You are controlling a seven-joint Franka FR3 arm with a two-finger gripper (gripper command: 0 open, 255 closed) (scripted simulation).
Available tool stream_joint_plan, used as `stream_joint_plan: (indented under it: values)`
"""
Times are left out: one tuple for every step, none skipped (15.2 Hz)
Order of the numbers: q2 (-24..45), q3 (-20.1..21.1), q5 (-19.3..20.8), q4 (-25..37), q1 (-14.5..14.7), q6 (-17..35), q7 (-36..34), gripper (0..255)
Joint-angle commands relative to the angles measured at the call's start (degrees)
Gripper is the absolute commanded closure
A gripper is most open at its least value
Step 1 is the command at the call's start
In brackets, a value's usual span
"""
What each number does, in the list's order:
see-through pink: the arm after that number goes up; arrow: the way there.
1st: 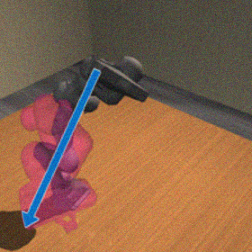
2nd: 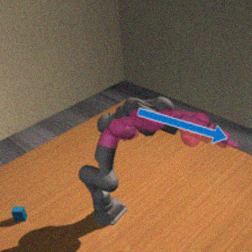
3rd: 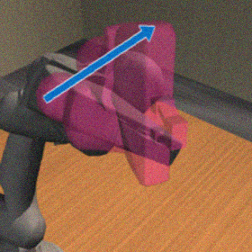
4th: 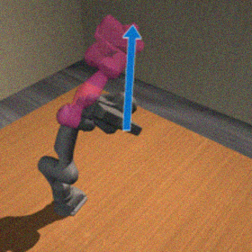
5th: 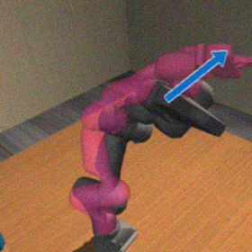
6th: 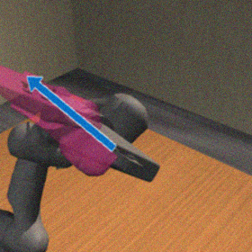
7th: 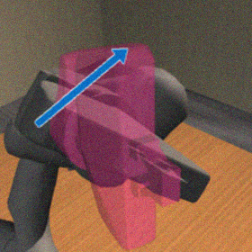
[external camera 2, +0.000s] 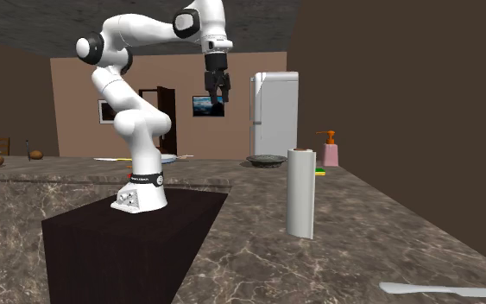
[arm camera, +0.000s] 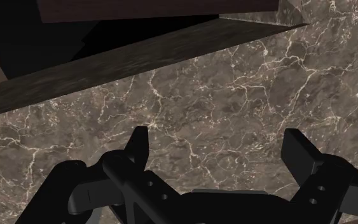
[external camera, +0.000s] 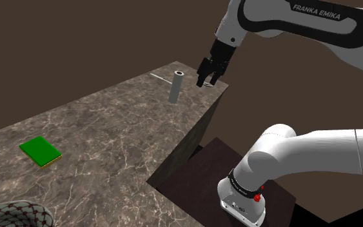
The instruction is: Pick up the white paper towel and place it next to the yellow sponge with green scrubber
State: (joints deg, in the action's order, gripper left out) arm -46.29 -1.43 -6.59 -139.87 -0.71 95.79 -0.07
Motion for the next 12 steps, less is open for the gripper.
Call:
stream_joint_plan:
  values:
    - [0.00,0.00,0.00,0.00,0.00,0.00,0.00,0]
    - [2.10,-0.54,0.45,0.71,-0.23,1.17,0.70,0]
    - [4.23,-1.07,0.87,1.50,-0.45,2.29,1.39,0]
    - [6.37,-1.60,1.25,2.36,-0.66,3.36,2.07,0]
    - [8.53,-2.11,1.60,3.29,-0.86,4.39,2.73,0]
    - [10.70,-2.62,1.92,4.29,-1.03,5.36,3.37,0]
    - [12.88,-3.11,2.20,5.36,-1.21,6.27,4.01,0]
    - [15.07,-3.61,2.45,6.50,-1.36,7.13,4.64,0]
    - [17.27,-4.10,2.66,7.71,-1.50,7.94,5.26,0]
    - [19.47,-4.58,2.84,8.98,-1.63,8.68,5.87,0]
    - [21.68,-5.06,2.98,10.33,-1.76,9.36,6.48,0]
    - [23.90,-5.52,3.08,11.74,-1.88,9.98,7.09,0]
